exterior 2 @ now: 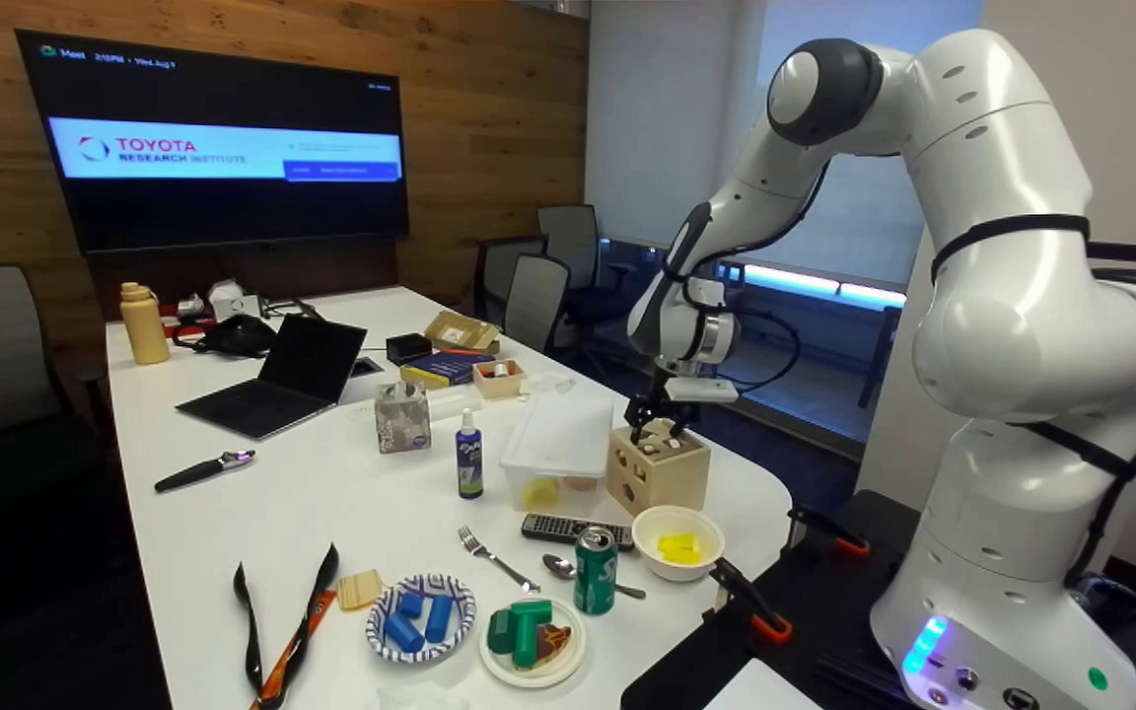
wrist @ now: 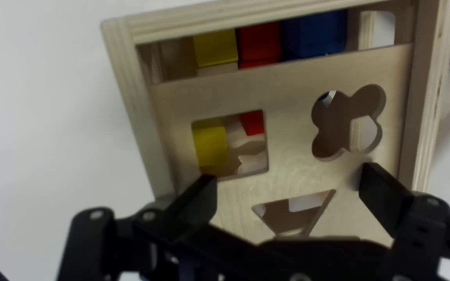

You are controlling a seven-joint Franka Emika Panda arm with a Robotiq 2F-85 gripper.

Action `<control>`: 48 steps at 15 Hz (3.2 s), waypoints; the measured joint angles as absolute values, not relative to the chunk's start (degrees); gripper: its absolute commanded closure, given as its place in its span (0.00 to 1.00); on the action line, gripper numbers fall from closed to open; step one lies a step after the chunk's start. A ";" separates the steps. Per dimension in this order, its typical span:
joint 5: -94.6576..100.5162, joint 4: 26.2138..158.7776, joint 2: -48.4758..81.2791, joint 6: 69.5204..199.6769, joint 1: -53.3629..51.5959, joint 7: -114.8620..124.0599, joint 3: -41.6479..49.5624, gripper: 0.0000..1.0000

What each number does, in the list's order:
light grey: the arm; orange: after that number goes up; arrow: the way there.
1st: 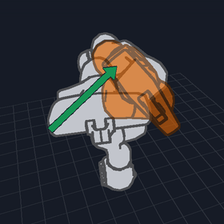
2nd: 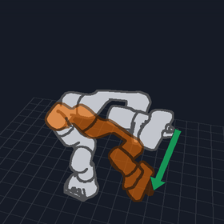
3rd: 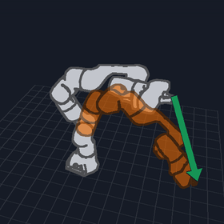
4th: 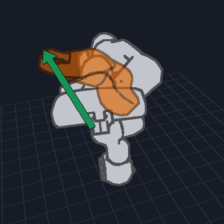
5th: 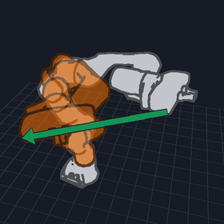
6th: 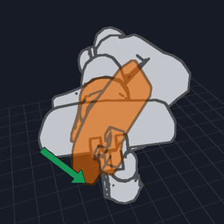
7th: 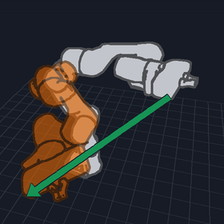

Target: Open the wooden object

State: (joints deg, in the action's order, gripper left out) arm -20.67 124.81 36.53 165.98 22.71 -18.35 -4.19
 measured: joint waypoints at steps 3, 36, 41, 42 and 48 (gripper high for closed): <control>-19.93 124.04 36.99 166.21 22.67 -17.40 -4.26 0.00; -11.27 119.54 41.48 179.46 17.79 -6.27 -1.59 0.00; -11.27 118.67 41.89 180.00 17.35 -6.24 -1.24 0.00; -11.27 118.48 41.99 180.10 17.35 -6.24 -1.22 0.00; -11.27 117.40 42.89 181.20 17.29 -6.01 -1.21 0.00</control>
State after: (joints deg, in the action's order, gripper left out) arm -11.27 117.40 42.89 181.20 17.29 -6.01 -1.21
